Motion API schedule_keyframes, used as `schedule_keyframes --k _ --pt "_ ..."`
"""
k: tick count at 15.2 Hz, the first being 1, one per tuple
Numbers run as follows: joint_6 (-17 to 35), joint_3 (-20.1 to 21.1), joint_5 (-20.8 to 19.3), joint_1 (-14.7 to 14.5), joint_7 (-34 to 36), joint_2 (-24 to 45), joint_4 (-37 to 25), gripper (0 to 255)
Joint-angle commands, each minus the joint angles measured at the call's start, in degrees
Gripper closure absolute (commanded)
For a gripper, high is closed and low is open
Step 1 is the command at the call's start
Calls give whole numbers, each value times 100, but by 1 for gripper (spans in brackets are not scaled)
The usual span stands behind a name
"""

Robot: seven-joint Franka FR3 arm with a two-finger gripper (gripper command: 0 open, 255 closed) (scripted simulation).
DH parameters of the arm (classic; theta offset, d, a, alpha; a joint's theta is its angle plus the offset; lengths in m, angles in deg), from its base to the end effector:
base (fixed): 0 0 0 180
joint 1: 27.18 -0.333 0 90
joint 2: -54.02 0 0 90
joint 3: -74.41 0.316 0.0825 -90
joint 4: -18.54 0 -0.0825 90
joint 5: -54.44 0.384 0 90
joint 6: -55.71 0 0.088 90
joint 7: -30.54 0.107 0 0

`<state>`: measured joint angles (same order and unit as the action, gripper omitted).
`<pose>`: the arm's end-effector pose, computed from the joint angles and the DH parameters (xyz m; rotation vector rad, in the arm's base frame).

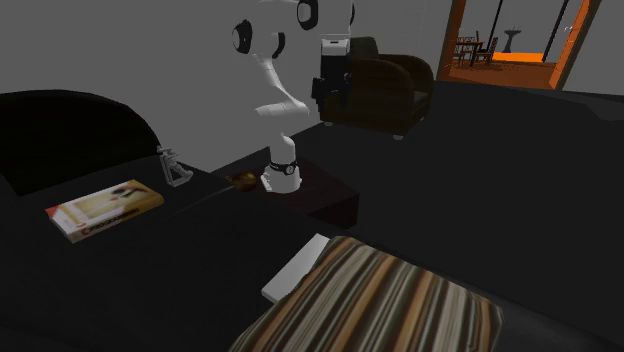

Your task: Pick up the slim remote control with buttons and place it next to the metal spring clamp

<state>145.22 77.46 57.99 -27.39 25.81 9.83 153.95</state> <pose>0.3086 0.0288 0.5814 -3.1098 -0.1922 0.0468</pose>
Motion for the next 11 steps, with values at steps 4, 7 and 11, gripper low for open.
schedule_keyframes --k 4,7,11 --pt "468 13 -19 194 301 559 -100 0" --pt "893 10 -50 381 602 1131 -255 0" --pt "1389 -19 -105 618 1001 1900 -540 0"
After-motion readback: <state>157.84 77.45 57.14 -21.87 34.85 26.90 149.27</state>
